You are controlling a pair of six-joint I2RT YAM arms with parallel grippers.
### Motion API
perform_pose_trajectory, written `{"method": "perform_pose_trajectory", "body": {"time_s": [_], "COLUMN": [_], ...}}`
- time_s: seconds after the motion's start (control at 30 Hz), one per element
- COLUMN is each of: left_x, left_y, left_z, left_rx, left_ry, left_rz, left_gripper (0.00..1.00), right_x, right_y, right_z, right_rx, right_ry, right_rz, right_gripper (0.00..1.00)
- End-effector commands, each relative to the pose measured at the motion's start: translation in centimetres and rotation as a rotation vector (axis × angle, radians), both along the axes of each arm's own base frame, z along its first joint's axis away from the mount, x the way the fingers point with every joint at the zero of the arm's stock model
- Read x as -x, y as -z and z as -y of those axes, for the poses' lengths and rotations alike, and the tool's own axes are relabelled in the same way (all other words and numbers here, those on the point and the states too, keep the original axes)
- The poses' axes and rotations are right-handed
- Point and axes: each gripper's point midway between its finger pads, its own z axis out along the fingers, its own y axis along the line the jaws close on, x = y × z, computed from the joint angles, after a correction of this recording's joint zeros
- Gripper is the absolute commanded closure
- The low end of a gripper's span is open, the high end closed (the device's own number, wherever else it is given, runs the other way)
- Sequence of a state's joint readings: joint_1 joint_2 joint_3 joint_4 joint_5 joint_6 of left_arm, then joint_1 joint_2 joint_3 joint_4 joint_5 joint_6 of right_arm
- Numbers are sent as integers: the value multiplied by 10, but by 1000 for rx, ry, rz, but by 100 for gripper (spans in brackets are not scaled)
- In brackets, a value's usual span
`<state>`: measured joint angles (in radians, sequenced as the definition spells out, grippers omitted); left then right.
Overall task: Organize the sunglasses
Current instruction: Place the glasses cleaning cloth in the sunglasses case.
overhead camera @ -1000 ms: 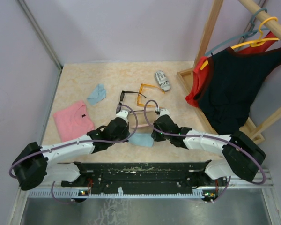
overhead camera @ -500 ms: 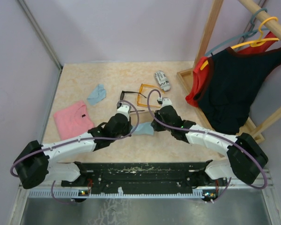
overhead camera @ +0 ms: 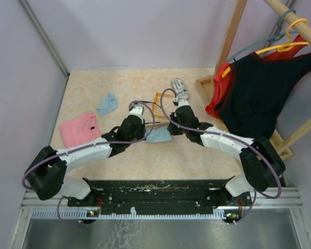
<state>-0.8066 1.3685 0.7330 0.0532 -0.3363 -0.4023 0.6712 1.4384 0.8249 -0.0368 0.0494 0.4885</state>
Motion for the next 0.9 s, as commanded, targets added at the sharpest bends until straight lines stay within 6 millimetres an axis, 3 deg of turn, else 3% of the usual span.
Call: {"method": "perform_pose_trajectory", "body": {"time_s": [0.0,0.47,0.87], "left_x": [-16,-30,-41], "left_y": [-6,18,27], "left_z": [5,5,5], "left_rx": [32,33,10], "left_ry": [1,-13,-18], "left_rz": [22,0,18], "left_gripper": [99,99,99], "right_x": [-20,-39,-48], "right_y": [-14,5,12], "right_z": [-8,-6,-5], "right_rx": [-15,5,3], "right_ry": [-25,-23,-17], "right_rz": [38,9,3], "right_gripper": [100,100,100]}}
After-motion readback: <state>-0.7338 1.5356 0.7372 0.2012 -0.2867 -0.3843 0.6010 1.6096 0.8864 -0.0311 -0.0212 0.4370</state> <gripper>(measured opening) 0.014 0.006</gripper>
